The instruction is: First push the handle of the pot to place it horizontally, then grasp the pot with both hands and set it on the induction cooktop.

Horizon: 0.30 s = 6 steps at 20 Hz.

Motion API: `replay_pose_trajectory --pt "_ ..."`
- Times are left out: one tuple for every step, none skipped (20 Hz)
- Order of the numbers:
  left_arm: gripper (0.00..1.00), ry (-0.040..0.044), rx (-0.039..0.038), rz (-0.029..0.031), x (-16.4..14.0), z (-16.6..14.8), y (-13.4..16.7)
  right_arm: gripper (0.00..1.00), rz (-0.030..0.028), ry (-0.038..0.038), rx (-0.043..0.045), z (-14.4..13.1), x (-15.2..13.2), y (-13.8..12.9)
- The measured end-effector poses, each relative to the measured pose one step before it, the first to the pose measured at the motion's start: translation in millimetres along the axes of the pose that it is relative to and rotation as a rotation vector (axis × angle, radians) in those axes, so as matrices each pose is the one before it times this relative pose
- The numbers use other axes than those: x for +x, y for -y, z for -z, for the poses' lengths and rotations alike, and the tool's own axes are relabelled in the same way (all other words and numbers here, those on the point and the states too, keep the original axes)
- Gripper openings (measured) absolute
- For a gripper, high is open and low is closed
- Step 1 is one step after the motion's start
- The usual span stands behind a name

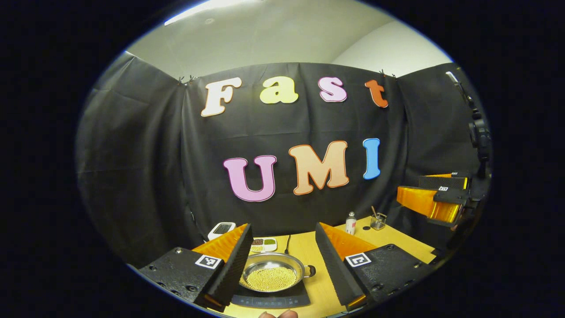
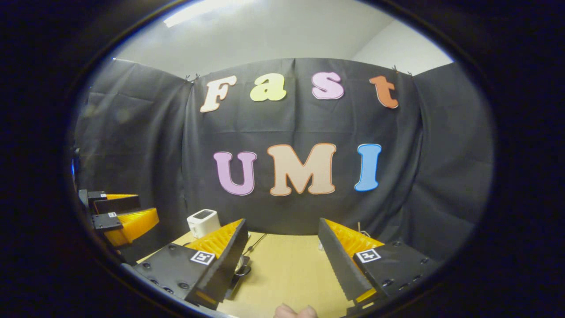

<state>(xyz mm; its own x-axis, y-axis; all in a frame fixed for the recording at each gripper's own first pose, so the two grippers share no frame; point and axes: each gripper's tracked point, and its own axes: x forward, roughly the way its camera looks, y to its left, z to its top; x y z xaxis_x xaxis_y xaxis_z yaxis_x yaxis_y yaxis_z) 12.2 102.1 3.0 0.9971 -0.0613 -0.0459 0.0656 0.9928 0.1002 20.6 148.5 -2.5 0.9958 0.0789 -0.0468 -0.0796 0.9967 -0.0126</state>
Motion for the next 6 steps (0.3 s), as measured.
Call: replay_pose_trajectory --pt "0.87 -0.01697 -0.00956 -0.00612 -0.89 4.38 -2.5 0.94 0.00947 0.01622 -0.00323 -5.33 -3.22 -0.65" --pt "0.86 -0.01427 -0.00718 -0.00654 -5.82 4.72 -3.22 0.99 0.01102 0.00886 -0.01165 -3.23 -2.04 2.13" --pt "0.87 0.00618 -0.00675 0.00837 -2.51 -1.21 -0.29 0.99 0.00967 0.00695 -0.01045 -2.54 -0.09 -0.42" --pt "0.88 -0.00257 0.00374 0.01029 1.17 1.25 1.51 0.99 0.00544 0.00171 -0.00363 -1.89 -0.66 -1.97" --pt "0.87 -0.00503 0.01133 0.00775 -0.2 1.3 -0.23 0.94 -0.00039 0.00459 0.00301 -1.63 -1.34 -4.16" --pt "0.87 0.00108 0.00912 0.00288 -0.22 -0.95 -1.12 0.99 -0.00218 0.00204 0.00317 -2.15 -1.55 -3.48"
